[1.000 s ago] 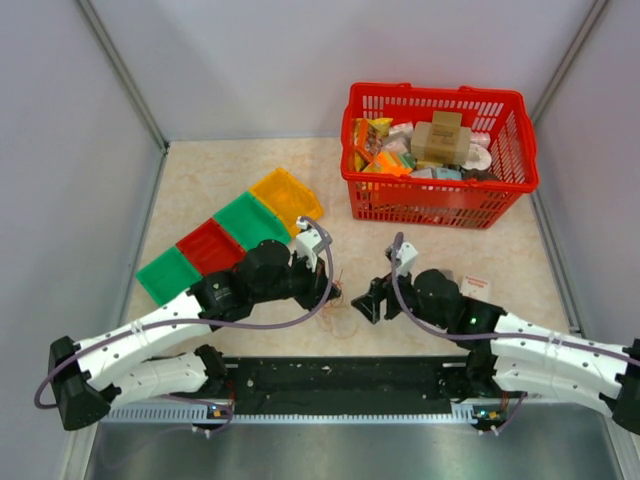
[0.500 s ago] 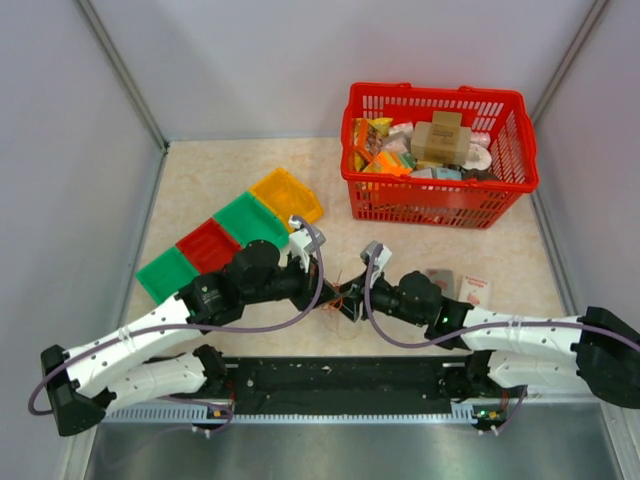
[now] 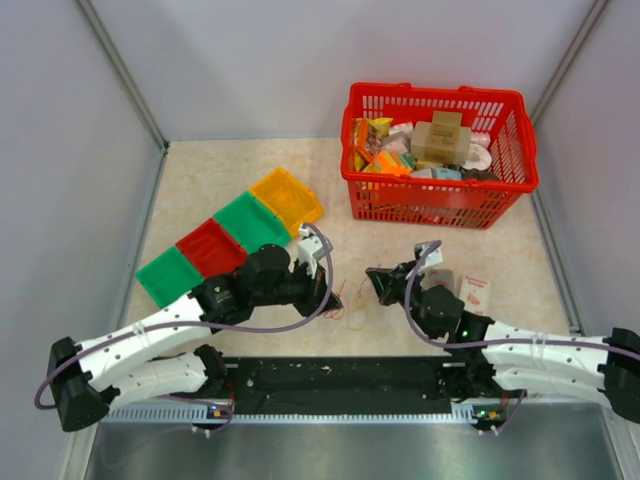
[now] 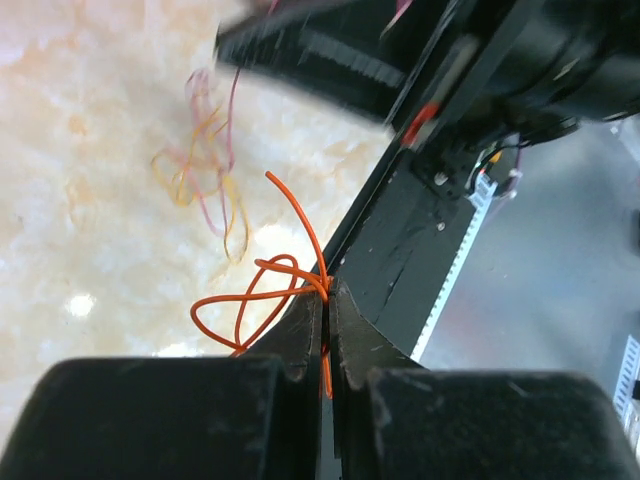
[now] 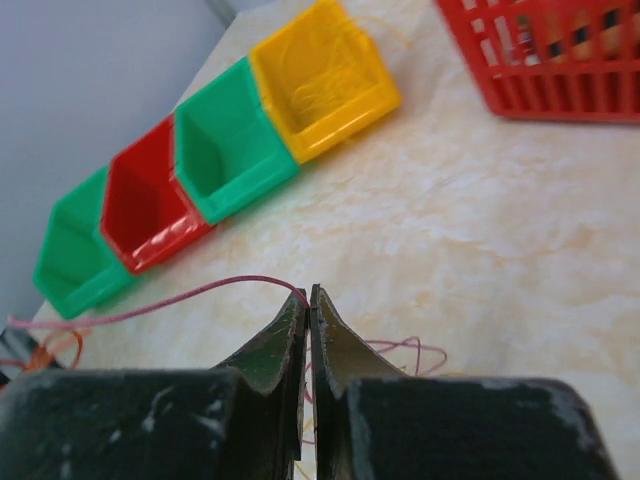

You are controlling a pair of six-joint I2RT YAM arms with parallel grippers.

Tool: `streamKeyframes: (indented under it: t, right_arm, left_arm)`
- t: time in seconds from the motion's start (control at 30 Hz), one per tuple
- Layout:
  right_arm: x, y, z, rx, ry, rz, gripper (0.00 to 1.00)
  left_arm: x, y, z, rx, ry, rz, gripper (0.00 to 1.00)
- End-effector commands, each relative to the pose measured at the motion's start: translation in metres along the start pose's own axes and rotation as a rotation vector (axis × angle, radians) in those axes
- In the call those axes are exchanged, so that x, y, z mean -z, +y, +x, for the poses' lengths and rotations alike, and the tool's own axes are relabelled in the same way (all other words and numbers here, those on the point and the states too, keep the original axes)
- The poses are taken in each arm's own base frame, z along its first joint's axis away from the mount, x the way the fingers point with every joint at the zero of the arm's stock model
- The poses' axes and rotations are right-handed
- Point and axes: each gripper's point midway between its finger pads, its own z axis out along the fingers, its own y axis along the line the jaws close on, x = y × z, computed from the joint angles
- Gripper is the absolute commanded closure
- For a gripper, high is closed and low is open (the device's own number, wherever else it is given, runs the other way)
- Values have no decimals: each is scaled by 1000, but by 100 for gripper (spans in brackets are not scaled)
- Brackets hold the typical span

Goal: Untangle the cables

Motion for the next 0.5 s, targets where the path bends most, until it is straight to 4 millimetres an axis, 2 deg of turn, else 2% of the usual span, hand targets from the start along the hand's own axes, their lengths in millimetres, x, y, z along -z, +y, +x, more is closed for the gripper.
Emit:
streamKeyframes:
  t: [0.0, 0.1, 0.2, 0.33, 0.47]
  right_arm:
    - [15, -47, -42, -45, -127, 322, 100]
    - [28, -68, -46, -19, -113, 422, 100]
    - [36, -75, -43, -7, -81, 432, 100]
    - [42, -77, -19, 9, 15, 400, 100]
    - [41, -69, 2, -9, 95, 341, 100]
  left_arm:
    - [-18, 14, 17, 12, 48, -25, 100]
    - [-23, 21, 23, 18, 81, -52, 100]
    - [-20, 31, 21, 35, 72, -123, 100]
    - [-9, 86, 17, 90, 1, -444, 100]
    - [13, 120, 8, 143, -48, -696, 100]
